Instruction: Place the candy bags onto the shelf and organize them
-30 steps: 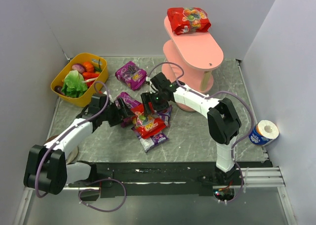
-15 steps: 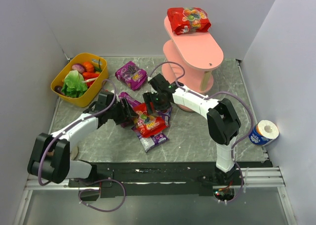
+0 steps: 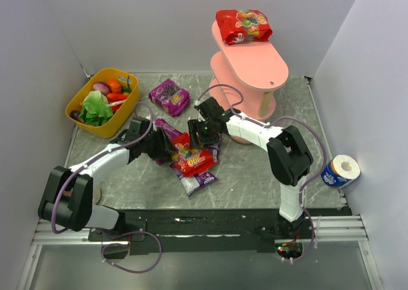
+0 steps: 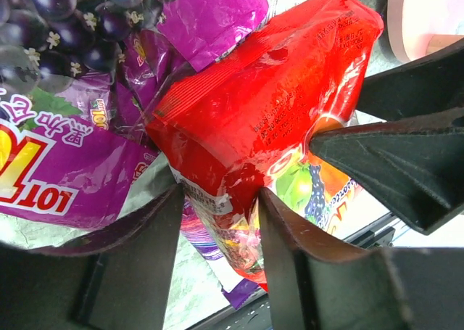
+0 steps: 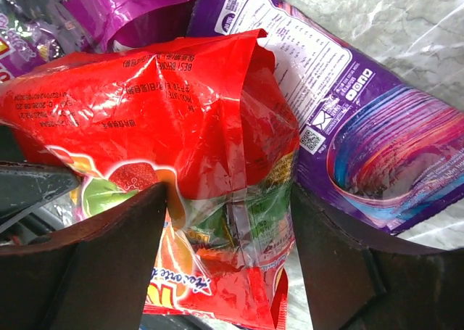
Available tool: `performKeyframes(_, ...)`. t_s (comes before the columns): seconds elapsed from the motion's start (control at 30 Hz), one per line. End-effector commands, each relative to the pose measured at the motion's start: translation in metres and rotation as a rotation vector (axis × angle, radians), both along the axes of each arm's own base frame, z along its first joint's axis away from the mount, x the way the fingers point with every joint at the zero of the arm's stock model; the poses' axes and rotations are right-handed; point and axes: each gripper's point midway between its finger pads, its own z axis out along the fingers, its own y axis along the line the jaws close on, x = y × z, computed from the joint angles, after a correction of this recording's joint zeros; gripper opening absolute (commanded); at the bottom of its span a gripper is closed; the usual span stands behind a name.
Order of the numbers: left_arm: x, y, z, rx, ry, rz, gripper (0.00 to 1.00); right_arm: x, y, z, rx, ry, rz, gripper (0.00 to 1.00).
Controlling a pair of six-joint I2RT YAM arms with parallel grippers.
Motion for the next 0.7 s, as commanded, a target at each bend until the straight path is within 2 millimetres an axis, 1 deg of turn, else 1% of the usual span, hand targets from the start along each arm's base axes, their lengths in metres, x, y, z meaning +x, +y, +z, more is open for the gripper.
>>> performKeyframes(0.0,0.008,-0.003,0.012,0.001,-0.050,-0.012,0.54,0.000,-0.003,0.002,0.017,-0.009,0.001,0.70)
performKeyframes(0.03,0.009,-0.004,0.015,-0.008,-0.061,-0.016,0.54,-0.001,-0.001,0.004,0.022,-0.010,0.003,0.68)
performKeyframes(0.07,0.008,-0.005,0.017,-0.014,-0.065,-0.020,0.55,-0.002,-0.001,0.004,0.024,-0.004,0.006,0.60)
performKeyframes(0.13,0.010,-0.006,0.021,-0.018,-0.078,-0.017,0.56,-0.004,-0.001,0.008,0.033,-0.006,0.008,0.53)
performKeyframes(0.17,0.011,-0.006,0.023,-0.018,-0.083,-0.017,0.57,-0.004,-0.001,0.008,0.034,-0.006,0.007,0.45)
performKeyframes(0.23,0.012,-0.006,0.028,-0.021,-0.100,-0.014,0.57,-0.005,-0.003,0.013,0.036,-0.009,0.000,0.39)
performKeyframes(0.27,0.013,-0.006,0.031,-0.021,-0.109,-0.016,0.58,-0.006,-0.003,0.014,0.037,-0.009,0.001,0.32)
performKeyframes(0.33,0.015,-0.005,0.038,-0.023,-0.132,-0.014,0.58,-0.007,-0.004,0.021,0.044,-0.015,-0.007,0.27)
performKeyframes(0.43,0.017,-0.004,0.050,-0.024,-0.165,-0.005,0.60,-0.009,-0.005,0.030,0.056,-0.019,-0.013,0.14)
performKeyframes(0.47,0.018,-0.002,0.053,-0.016,-0.174,0.004,0.61,-0.010,-0.004,0.035,0.065,-0.019,-0.015,0.05)
performKeyframes(0.5,0.020,-0.001,0.058,-0.016,-0.189,0.008,0.61,-0.011,-0.004,0.038,0.072,-0.019,-0.015,0.00)
performKeyframes(0.6,0.024,0.006,0.074,0.011,-0.231,0.036,0.63,-0.013,0.000,0.054,0.107,-0.020,-0.011,0.00)
performKeyframes(0.63,0.024,0.008,0.082,0.016,-0.251,0.044,0.64,-0.013,0.002,0.060,0.121,-0.026,-0.009,0.00)
performKeyframes(0.67,0.027,0.009,0.094,0.017,-0.278,0.050,0.65,-0.014,0.004,0.071,0.144,-0.033,-0.009,0.00)
